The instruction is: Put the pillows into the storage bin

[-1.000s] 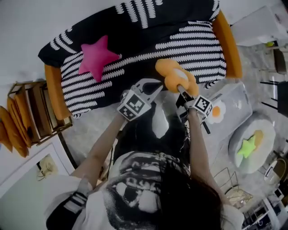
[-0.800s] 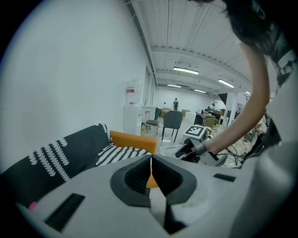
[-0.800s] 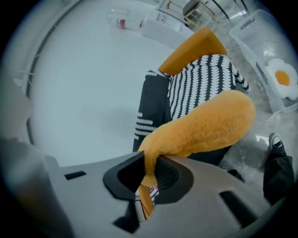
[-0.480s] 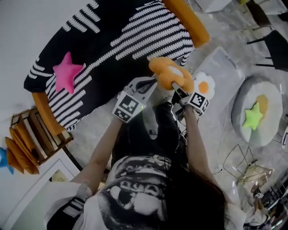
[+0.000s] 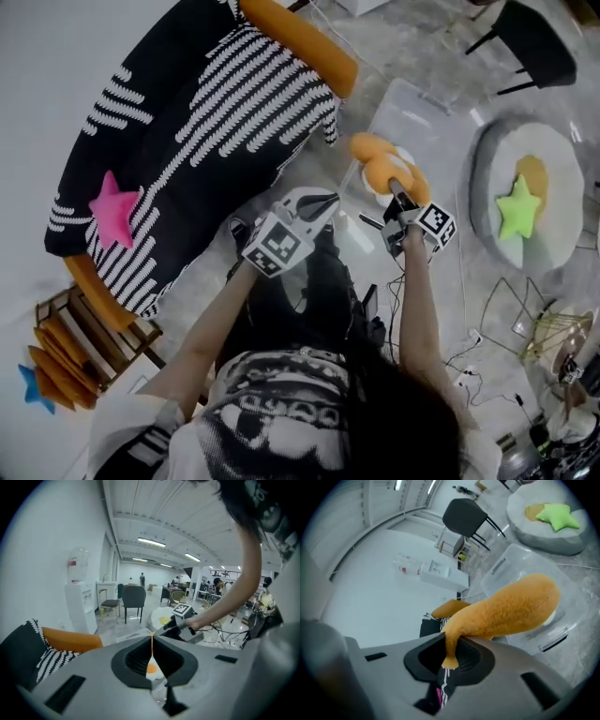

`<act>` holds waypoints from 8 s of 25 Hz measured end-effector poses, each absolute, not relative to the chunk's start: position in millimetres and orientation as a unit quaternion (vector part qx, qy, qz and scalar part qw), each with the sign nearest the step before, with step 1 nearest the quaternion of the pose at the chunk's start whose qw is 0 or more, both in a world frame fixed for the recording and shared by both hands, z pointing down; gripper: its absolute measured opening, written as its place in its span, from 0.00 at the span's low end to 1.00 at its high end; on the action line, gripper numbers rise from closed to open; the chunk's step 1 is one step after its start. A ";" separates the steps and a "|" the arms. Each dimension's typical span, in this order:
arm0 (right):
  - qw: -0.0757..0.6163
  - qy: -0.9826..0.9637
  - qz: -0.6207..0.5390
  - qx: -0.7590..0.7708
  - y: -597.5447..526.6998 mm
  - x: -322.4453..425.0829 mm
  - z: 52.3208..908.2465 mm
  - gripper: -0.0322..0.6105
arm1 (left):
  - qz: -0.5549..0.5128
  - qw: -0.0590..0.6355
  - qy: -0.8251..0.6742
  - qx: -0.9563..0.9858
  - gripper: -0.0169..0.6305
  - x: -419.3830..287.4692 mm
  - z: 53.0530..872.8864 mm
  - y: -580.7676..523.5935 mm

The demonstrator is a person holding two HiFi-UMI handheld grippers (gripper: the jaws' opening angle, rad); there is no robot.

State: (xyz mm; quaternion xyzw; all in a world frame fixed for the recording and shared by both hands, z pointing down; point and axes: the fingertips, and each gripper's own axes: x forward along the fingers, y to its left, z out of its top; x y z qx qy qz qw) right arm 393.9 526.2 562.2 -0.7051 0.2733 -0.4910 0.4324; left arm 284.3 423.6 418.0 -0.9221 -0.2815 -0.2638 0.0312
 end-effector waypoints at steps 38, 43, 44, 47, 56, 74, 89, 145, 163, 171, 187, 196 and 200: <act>0.217 0.534 -0.546 -0.609 298.9 307.8 527.0 0.33 | -0.261 -0.021 0.013 -0.965 0.04 172.8 390.6 246.8; 0.182 0.576 -0.553 -0.574 229.1 227.2 507.6 0.33 | -0.253 -0.048 0.088 -0.962 0.04 83.3 386.4 185.4; 0.176 0.584 -0.554 -0.567 215.6 208.9 504.2 0.33 | -0.252 -0.052 0.101 -0.961 0.04 63.8 386.2 174.3; 0.159 0.603 -0.558 -0.547 174.5 151.3 498.7 0.33 | -0.249 -0.058 0.138 -0.957 0.04 4.3 385.1 140.6; 0.123 0.650 -0.571 -0.485 71.0 -59.5 487.3 0.33 | -0.245 -0.079 0.223 -0.940 0.04 -199.6 389.0 59.6; 0.043 0.705 -0.591 -0.388 -57.5 -275.3 491.3 0.33 | -0.211 -0.147 0.386 -0.886 0.04 -408.7 407.5 -23.2; -0.070 0.705 -0.650 -0.275 -212.5 -315.4 576.4 0.34 | -0.232 -0.204 0.484 -0.819 0.04 -416.0 441.8 -159.0; 0.024 0.582 -0.755 -0.302 -164.4 -338.1 576.1 0.37 | -0.272 -0.168 0.380 -0.868 0.04 -417.6 438.2 -172.2; 0.105 0.572 -0.706 -0.404 0.1 -320.6 507.9 0.36 | -0.244 -0.151 0.272 -0.919 0.04 -433.4 422.7 -31.7; 0.157 0.555 -0.686 -0.443 48.1 -263.8 500.3 0.36 | -0.243 -0.119 0.154 -0.950 0.04 -342.4 416.6 10.6; 0.257 0.473 -0.646 -0.542 276.9 -27.4 511.7 0.36 | -0.262 -0.049 -0.018 -0.964 0.04 -78.6 398.9 197.1; 0.310 0.368 -0.622 -0.617 460.0 118.1 537.4 0.36 | -0.268 -0.025 -0.147 -0.952 0.04 70.8 405.7 356.3; 0.349 0.319 -0.594 -0.650 521.2 182.0 543.4 0.36 | -0.270 0.005 -0.210 -0.939 0.04 119.8 402.1 408.6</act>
